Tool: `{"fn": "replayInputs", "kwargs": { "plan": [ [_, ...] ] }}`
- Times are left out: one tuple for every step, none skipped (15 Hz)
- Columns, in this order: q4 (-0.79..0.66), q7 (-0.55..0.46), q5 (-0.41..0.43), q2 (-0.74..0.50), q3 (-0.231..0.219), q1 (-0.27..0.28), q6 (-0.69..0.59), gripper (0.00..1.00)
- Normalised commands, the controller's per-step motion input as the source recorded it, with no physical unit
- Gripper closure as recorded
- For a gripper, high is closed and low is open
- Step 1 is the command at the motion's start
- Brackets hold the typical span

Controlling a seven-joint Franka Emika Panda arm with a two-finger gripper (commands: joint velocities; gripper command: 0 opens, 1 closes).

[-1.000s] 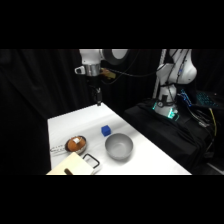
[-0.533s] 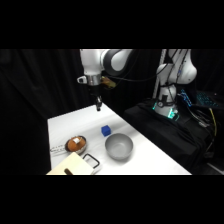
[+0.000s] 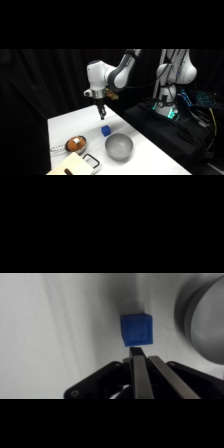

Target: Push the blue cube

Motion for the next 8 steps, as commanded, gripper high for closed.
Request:
{"fn": "replayInputs", "kwargs": {
  "plan": [
    [-0.09,-0.22,0.198,0.19,0.093,-0.105,0.35,0.98],
    [-0.06,-0.23,0.212,0.22,0.109,-0.124,0.35,0.98],
    [-0.03,-0.22,0.201,0.25,0.116,-0.133,0.35,0.98],
    [0.01,-0.21,0.189,0.27,0.124,-0.142,0.34,0.97],
    [0.05,-0.20,0.181,0.28,0.131,-0.152,0.31,0.98],
    [0.07,-0.18,0.158,0.28,0.126,-0.151,0.28,0.98],
    [0.09,-0.18,0.152,0.26,0.134,-0.157,0.25,0.99],
    [0.09,-0.18,0.139,0.23,0.134,-0.152,0.21,0.98]
  ]
}}
